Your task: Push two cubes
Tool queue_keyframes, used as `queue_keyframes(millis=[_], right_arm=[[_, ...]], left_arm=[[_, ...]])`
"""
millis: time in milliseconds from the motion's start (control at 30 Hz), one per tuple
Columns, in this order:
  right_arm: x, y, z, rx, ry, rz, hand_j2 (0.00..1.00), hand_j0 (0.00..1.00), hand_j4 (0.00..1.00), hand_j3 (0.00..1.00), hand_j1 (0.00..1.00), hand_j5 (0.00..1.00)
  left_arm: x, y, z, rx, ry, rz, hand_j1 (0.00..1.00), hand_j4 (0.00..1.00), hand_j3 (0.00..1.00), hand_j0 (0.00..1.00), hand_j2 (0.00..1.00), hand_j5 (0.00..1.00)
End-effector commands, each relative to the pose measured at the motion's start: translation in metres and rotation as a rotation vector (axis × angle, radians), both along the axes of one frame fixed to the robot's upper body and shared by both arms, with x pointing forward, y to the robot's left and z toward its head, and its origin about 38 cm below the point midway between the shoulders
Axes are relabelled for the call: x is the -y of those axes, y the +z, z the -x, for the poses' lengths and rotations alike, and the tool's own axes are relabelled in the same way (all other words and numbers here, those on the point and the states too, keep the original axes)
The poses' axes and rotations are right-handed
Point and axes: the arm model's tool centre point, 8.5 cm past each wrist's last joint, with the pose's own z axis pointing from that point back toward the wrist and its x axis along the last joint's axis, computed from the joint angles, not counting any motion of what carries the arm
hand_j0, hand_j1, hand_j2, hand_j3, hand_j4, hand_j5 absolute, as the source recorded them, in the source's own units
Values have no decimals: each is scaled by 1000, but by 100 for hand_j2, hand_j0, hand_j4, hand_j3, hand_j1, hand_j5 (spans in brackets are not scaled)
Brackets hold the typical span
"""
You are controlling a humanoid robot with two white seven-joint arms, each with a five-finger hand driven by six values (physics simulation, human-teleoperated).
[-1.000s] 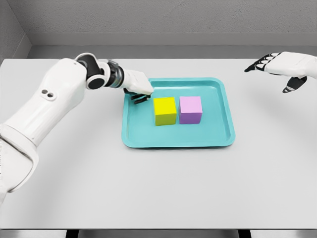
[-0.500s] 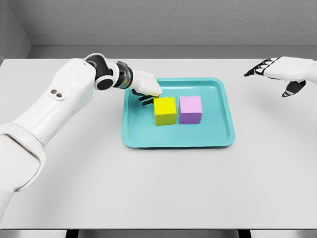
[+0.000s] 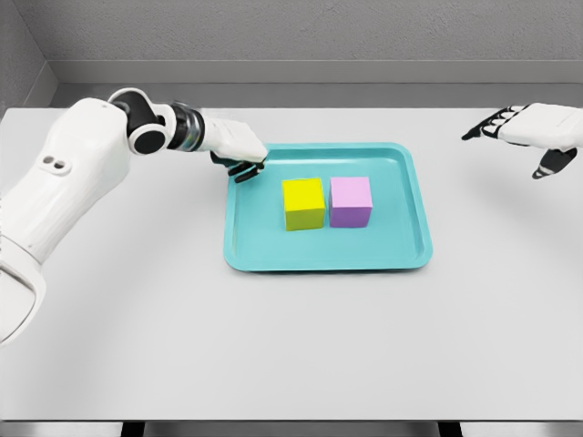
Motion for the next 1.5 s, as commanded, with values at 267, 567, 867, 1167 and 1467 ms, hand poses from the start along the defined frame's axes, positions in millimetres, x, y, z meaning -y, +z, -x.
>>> queue_keyframes(millis=[267, 567, 867, 1167, 1467], right_arm=[[0, 0, 0, 0, -2, -3, 100, 100, 100, 100, 100, 100], [6, 2, 2, 0, -11, 6, 100, 100, 100, 100, 100, 100], [6, 2, 2, 0, -12, 7, 100, 100, 100, 100, 100, 100], [9, 3, 3, 0, -17, 13, 100, 100, 100, 100, 100, 100], [9, 3, 3, 0, -17, 13, 100, 100, 100, 100, 100, 100]], left_arm=[[13, -4, 4, -24, -13, 43, 4, 4, 4, 4, 4, 4], [22, -6, 23, -71, -91, 82, 4, 4, 4, 4, 4, 4], [-19, 17, 12, -62, -16, 122, 4, 4, 4, 4, 4, 4], [52, 30, 93, -223, -325, 343, 5, 5, 5, 5, 5, 5], [44, -7, 81, -273, -243, 291, 4, 4, 4, 4, 4, 4]])
